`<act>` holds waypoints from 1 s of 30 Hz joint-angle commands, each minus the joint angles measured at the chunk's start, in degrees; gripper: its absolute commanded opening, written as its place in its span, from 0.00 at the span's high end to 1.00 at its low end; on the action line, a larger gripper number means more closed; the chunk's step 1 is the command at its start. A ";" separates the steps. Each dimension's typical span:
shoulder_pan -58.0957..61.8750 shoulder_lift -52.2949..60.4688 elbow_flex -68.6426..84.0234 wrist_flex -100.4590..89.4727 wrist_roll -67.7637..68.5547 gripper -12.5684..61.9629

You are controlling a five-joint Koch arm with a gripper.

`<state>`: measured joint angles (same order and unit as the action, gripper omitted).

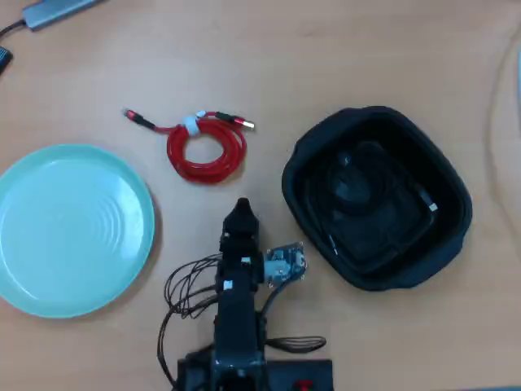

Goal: Put a black charging cable in a black bowl and put a red charging cable in a green bowl

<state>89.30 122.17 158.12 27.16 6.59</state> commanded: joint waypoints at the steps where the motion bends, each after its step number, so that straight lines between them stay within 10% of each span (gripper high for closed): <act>1: 0.00 0.00 0.26 0.09 0.09 0.26; 30: -7.65 -0.18 -26.81 15.29 4.48 0.26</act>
<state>81.91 121.99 141.68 34.89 10.37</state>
